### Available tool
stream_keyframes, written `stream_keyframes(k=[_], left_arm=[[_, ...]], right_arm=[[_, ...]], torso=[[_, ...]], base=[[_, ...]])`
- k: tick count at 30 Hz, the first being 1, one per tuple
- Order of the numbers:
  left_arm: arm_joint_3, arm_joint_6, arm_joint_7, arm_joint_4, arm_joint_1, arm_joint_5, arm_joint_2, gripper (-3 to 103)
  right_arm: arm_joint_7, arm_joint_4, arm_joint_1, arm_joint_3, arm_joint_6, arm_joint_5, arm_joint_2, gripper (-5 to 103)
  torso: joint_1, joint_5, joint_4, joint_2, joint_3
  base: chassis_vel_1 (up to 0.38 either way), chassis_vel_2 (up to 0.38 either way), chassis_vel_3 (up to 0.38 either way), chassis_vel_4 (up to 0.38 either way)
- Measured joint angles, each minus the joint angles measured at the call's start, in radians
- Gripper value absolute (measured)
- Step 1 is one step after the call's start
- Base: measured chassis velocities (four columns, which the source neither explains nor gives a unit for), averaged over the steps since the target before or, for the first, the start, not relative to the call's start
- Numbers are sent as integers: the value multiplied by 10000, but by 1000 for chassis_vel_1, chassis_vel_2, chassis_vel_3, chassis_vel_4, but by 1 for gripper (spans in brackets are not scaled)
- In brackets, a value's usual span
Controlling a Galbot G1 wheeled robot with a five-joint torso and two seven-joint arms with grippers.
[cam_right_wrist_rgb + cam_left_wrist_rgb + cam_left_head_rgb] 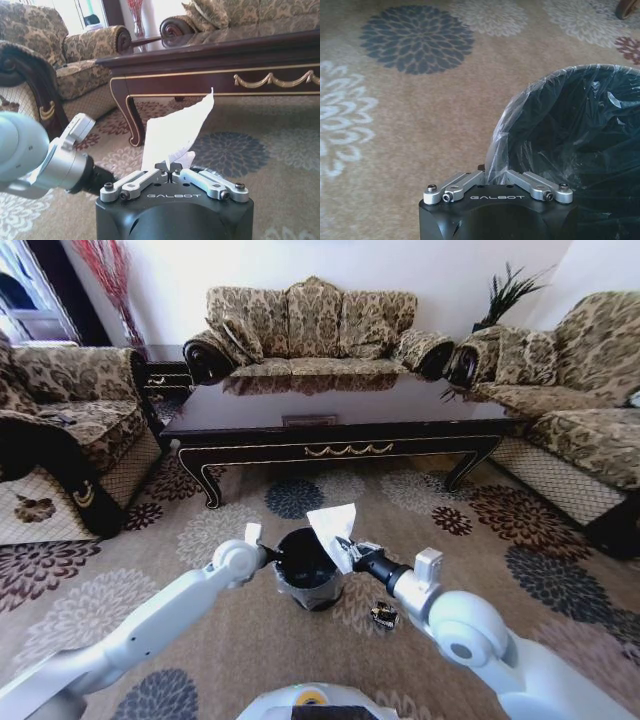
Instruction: Move to the front of the table and pick up the trash from the floor, then place it into the trash bin.
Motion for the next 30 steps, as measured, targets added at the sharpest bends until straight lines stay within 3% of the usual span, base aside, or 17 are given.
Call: stream_keyframes(k=[7, 9, 12, 17, 21, 22, 26, 30], left_arm=[[74, 0, -233, -445, 34, -230, 124, 0], [42, -1, -241, -498, 63, -248, 179, 0], [-68, 0, -273, -571, 152, -260, 223, 0], [-131, -1, -292, -603, 208, -263, 208, 0], [-238, 0, -308, -601, 250, -263, 139, 0], [-238, 0, -308, -601, 250, -263, 139, 0], [-376, 0, -320, -634, 282, -289, 226, 0], [-929, 0, -302, -838, 691, -296, 713, 0]], right_arm=[[-16, -387, -23, -248, -11, -292, 247, -1], [-16, -406, -4, -265, -16, -300, 259, 4], [-4, -460, -6, -331, -34, -382, 295, 20], [0, -459, -151, -340, -47, -466, 325, 31], [15, -331, -234, -242, -65, -445, 329, 53], [15, -331, -234, -242, -65, -445, 329, 53], [46, -337, -321, 188, -57, -332, 435, 64], [164, -570, -630, 1345, 57, -66, 583, 85]], torso=[[0, 1, 1, 0, -1], [0, 1, 4, -1, -1], [0, -1, 5, -1, -1], [0, 0, 0, 0, -1], [0, -1, 1, 0, 0], [0, -1, 1, 0, 0], [0, -1, 0, 0, -1], [0, -1, 3, 0, 0]], base=[[0, 0, 0, 0], [0, 0, 0, 0], [0, 0, 0, 0], [0, 0, 0, 0], [0, 0, 0, 0], [0, 0, 0, 0], [0, 0, 0, 0], [0, 0, 0, 0]])
